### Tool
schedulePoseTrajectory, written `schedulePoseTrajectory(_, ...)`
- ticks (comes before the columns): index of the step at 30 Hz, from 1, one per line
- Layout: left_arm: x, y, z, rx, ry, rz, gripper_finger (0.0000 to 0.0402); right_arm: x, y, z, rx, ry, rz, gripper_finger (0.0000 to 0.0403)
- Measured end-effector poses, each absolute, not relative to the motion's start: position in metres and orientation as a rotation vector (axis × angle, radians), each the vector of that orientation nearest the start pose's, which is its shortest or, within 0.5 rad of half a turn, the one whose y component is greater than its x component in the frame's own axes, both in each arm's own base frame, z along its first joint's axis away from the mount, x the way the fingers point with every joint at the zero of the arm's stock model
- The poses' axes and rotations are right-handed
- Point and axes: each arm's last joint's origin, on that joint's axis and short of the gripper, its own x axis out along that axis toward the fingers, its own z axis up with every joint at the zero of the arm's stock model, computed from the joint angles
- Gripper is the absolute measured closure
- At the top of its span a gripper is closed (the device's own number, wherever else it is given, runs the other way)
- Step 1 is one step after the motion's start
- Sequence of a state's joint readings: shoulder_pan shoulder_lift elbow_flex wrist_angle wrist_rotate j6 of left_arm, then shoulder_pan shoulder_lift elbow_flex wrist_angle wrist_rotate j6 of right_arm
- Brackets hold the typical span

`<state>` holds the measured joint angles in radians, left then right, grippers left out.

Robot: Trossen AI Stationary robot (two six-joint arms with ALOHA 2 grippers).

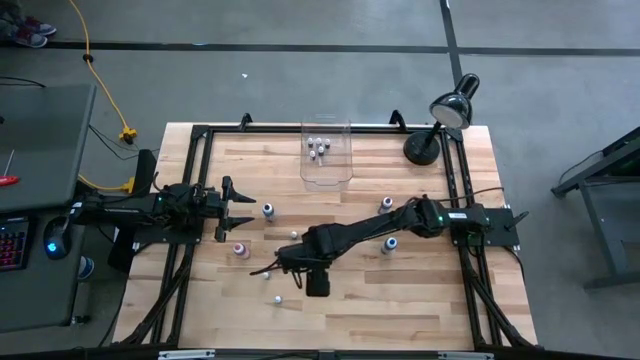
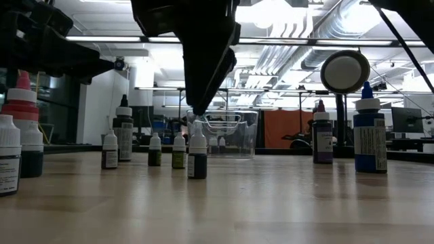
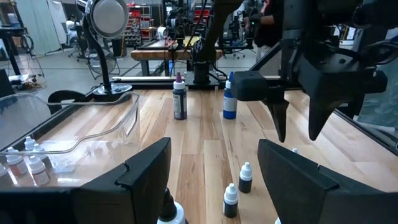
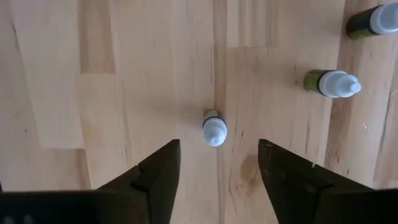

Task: Pick & Place food coloring
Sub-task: Put the small food coloring bottle into the transparent bin

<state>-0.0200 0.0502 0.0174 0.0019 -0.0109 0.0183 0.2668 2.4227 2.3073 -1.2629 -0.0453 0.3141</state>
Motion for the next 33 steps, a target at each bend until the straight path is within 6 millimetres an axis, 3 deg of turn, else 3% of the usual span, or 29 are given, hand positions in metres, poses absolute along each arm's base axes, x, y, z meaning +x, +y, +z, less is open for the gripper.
schedulePoseTrajectory(10,0.100,-0.002,0.166,0.019,0.031,-0.009,0.0163,0.473,0.133,0.175,0.171,1.399,0.056,0.0181)
schedulePoseTrajectory(33,0.100,-0.002,0.166,0.019,0.031,-0.009,0.0163,0.470,0.132,0.179,0.165,1.409,0.038,0.0236)
